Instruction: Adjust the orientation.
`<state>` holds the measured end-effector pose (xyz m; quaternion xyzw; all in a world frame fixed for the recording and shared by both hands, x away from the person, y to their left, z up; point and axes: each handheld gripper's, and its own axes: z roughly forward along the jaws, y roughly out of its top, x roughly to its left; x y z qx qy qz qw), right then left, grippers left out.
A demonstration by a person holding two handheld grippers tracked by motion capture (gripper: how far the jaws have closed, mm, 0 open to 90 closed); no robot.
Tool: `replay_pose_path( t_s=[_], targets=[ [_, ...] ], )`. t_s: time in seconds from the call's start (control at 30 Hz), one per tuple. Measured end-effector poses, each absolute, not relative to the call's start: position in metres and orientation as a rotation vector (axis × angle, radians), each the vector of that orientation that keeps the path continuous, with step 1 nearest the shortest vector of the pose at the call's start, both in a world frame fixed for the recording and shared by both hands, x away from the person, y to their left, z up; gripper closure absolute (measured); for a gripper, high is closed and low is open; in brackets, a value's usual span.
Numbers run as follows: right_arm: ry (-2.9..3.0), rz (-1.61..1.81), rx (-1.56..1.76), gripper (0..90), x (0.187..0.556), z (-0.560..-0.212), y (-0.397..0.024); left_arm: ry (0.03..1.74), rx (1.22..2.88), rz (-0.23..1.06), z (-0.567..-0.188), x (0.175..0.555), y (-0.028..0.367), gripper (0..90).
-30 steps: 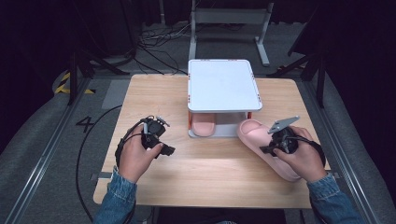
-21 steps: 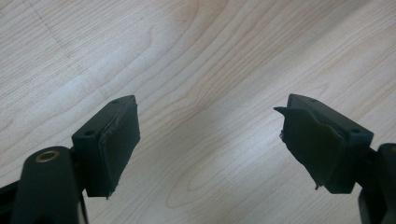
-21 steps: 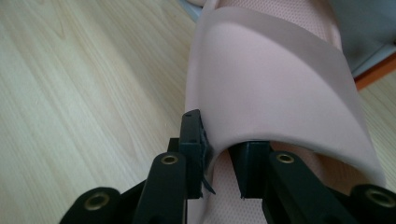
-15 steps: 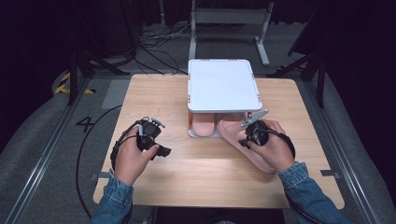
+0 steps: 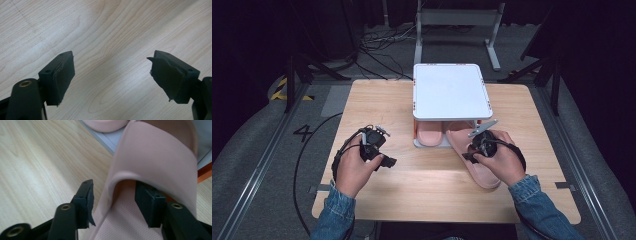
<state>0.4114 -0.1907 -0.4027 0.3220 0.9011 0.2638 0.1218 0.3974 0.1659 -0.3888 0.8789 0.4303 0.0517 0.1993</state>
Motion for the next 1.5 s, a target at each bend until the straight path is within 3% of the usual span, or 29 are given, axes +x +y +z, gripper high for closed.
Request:
replay_pose_path(
  t_s=[0.33,0.5,0.63,0.97,1.2,1.5],
  targets=[
    [2.55,0.823,1.037,43.1,0.383,-0.388,-0.237,1.186,2.47,0.132,-0.389,0.402,0.158,19.7],
    [2.566,0.706,1.106,42.8,0.373,-0.394,-0.267,1.17,2.482,0.127,-0.39,0.404,0.154,19.8],
    [2.611,0.621,1.115,37.5,0.365,-0.401,-0.28,1.166,2.481,0.126,-0.39,0.405,0.153,19.7],
    [2.723,0.434,1.133,37.3,0.354,-0.426,-0.292,1.172,2.478,0.122,-0.391,0.403,0.155,19.7],
    [2.779,0.339,1.079,62.9,0.353,-0.438,-0.289,1.177,2.479,0.119,-0.391,0.404,0.156,19.8],
    [2.819,0.356,1.068,73.7,0.355,-0.444,-0.277,1.182,2.476,0.12,-0.391,0.404,0.157,19.8]
  ],
)
